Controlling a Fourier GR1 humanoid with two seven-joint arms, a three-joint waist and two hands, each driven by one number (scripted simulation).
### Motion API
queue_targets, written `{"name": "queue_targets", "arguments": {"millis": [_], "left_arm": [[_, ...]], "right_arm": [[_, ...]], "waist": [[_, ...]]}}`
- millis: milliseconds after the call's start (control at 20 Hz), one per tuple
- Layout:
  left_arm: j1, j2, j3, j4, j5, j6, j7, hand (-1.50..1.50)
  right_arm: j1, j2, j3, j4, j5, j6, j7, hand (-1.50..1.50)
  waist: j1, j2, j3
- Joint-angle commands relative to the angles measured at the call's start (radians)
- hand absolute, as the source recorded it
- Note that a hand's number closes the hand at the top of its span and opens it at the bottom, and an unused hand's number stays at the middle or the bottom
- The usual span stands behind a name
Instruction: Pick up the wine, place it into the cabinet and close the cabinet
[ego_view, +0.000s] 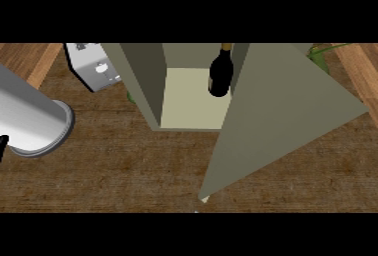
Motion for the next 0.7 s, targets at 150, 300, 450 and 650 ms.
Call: {"name": "queue_targets", "arguments": {"millis": [150, 300, 450, 650], "left_arm": [[-0.044, -0.009, 0.016, 0.019, 0.039, -0.032, 0.051, -1.5], [-0.041, -0.033, 0.005, 0.019, 0.031, -0.064, 0.041, -1.5], [-0.086, -0.007, 0.035, 0.02, 0.066, -0.052, 0.096, -1.5], [-0.077, -0.037, -0.004, 0.015, 0.027, -0.021, 0.096, -1.5]], "right_arm": [[-0.254, 0.092, 0.15, 0.156, 0.079, -0.183, 0.008, 1.5], [-0.339, 0.091, 0.101, 0.174, 0.044, -0.198, 0.04, 1.5], [-0.419, 0.089, 0.049, 0.207, -0.027, -0.227, 0.06, 1.5], [-0.508, 0.089, -0.039, 0.234, -0.13, -0.266, 0.077, 1.5]], "waist": [[0.006, 0.003, -0.001], [0.014, 0.005, -0.001], [0.024, 0.009, -0.001], [0.038, 0.012, -0.001]]}}
